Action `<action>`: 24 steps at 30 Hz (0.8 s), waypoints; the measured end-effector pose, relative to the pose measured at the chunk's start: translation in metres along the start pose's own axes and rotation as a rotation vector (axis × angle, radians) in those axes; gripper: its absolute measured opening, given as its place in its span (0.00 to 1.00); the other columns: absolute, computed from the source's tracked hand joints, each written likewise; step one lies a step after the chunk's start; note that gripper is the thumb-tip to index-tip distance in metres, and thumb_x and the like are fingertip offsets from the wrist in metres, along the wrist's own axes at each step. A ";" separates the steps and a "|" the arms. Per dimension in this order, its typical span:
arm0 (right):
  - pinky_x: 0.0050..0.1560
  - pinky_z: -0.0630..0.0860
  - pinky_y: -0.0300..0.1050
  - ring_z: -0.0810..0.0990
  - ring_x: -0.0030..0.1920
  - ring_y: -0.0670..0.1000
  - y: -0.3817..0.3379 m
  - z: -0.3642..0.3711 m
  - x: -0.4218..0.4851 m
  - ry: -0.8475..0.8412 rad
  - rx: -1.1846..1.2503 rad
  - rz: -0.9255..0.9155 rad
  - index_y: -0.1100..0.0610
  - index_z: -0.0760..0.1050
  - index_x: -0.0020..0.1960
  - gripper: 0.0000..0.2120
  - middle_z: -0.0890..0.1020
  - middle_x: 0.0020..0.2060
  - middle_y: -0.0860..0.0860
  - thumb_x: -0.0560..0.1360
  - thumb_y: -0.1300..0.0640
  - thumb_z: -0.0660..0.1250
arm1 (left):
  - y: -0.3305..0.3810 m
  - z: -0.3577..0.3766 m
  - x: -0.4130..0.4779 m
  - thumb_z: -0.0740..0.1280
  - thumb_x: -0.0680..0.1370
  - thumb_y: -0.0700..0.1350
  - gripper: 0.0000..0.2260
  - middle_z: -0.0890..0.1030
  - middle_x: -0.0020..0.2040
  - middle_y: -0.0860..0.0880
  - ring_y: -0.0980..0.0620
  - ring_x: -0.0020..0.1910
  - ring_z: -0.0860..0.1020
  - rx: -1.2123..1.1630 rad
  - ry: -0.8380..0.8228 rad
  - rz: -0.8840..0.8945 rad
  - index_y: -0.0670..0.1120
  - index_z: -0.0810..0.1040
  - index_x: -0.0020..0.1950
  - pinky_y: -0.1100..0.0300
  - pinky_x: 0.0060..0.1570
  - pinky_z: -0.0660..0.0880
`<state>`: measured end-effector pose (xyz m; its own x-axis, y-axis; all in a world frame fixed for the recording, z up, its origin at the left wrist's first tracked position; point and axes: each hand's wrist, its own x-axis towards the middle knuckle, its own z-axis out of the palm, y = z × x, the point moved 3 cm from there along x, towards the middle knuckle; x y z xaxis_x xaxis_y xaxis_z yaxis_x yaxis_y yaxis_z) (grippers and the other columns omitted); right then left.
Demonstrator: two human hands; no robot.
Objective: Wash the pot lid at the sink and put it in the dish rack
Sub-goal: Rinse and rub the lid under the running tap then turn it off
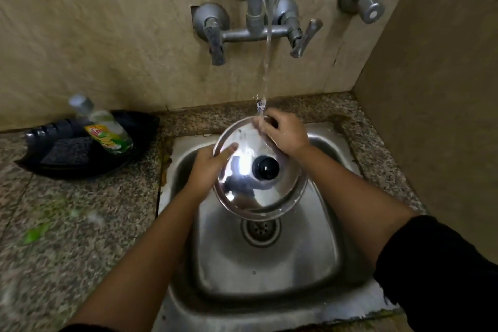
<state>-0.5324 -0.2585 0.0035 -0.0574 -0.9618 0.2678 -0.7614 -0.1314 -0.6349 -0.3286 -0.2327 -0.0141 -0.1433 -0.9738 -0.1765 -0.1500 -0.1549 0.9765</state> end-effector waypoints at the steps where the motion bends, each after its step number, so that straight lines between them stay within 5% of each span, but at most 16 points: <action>1: 0.35 0.68 0.45 0.78 0.36 0.53 -0.008 0.003 0.000 -0.065 -0.059 -0.074 0.55 0.78 0.45 0.17 0.79 0.34 0.49 0.75 0.41 0.64 | 0.005 0.001 0.005 0.69 0.75 0.47 0.15 0.83 0.43 0.34 0.46 0.39 0.79 0.056 -0.090 0.006 0.34 0.81 0.48 0.53 0.43 0.75; 4: 0.36 0.71 0.44 0.78 0.37 0.50 -0.026 0.010 -0.003 -0.182 -0.135 -0.274 0.56 0.78 0.45 0.21 0.81 0.37 0.51 0.74 0.38 0.61 | 0.014 0.004 0.013 0.69 0.76 0.46 0.13 0.82 0.43 0.32 0.46 0.38 0.77 0.143 -0.101 0.079 0.35 0.81 0.46 0.51 0.43 0.74; 8: 0.37 0.71 0.43 0.79 0.38 0.51 0.007 -0.002 -0.009 0.084 0.098 0.084 0.53 0.79 0.49 0.16 0.82 0.38 0.50 0.76 0.41 0.62 | 0.000 -0.002 0.005 0.68 0.76 0.47 0.08 0.82 0.40 0.43 0.47 0.40 0.79 -0.140 0.134 0.029 0.45 0.82 0.41 0.51 0.45 0.76; 11: 0.34 0.67 0.44 0.78 0.33 0.54 0.013 -0.010 -0.011 0.259 0.027 0.122 0.55 0.78 0.43 0.16 0.78 0.31 0.51 0.77 0.42 0.62 | 0.003 -0.002 0.001 0.68 0.77 0.47 0.07 0.85 0.43 0.45 0.48 0.43 0.83 -0.258 0.044 -0.063 0.45 0.83 0.47 0.54 0.47 0.79; 16: 0.34 0.67 0.42 0.76 0.34 0.52 -0.034 -0.005 -0.007 0.020 -0.185 -0.217 0.54 0.76 0.40 0.15 0.78 0.33 0.50 0.76 0.44 0.63 | 0.026 0.001 0.013 0.71 0.74 0.48 0.11 0.83 0.35 0.44 0.51 0.32 0.80 0.053 -0.105 -0.014 0.40 0.82 0.42 0.61 0.35 0.75; 18: 0.33 0.66 0.43 0.75 0.33 0.51 -0.023 -0.004 -0.006 0.051 -0.113 -0.139 0.53 0.73 0.37 0.17 0.77 0.32 0.49 0.75 0.40 0.64 | 0.021 -0.001 0.012 0.69 0.75 0.51 0.16 0.78 0.31 0.44 0.50 0.29 0.74 0.041 -0.004 0.004 0.38 0.79 0.38 0.60 0.33 0.71; 21: 0.32 0.64 0.43 0.75 0.32 0.51 -0.004 -0.012 -0.004 0.150 0.002 0.059 0.53 0.72 0.35 0.20 0.76 0.28 0.49 0.73 0.36 0.64 | 0.005 -0.006 0.007 0.68 0.76 0.52 0.15 0.82 0.38 0.40 0.46 0.36 0.80 -0.126 0.055 -0.076 0.39 0.81 0.43 0.55 0.41 0.77; 24: 0.34 0.67 0.43 0.76 0.33 0.51 -0.024 -0.005 0.001 -0.050 -0.141 -0.154 0.52 0.74 0.36 0.20 0.78 0.31 0.49 0.74 0.36 0.64 | 0.009 -0.003 0.008 0.67 0.77 0.50 0.14 0.84 0.48 0.38 0.40 0.48 0.83 -0.058 -0.128 -0.106 0.39 0.82 0.51 0.48 0.53 0.78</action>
<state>-0.5173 -0.2553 0.0226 0.0963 -0.9440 0.3154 -0.8415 -0.2465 -0.4807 -0.3285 -0.2425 -0.0066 -0.2532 -0.9230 -0.2897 -0.1152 -0.2686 0.9563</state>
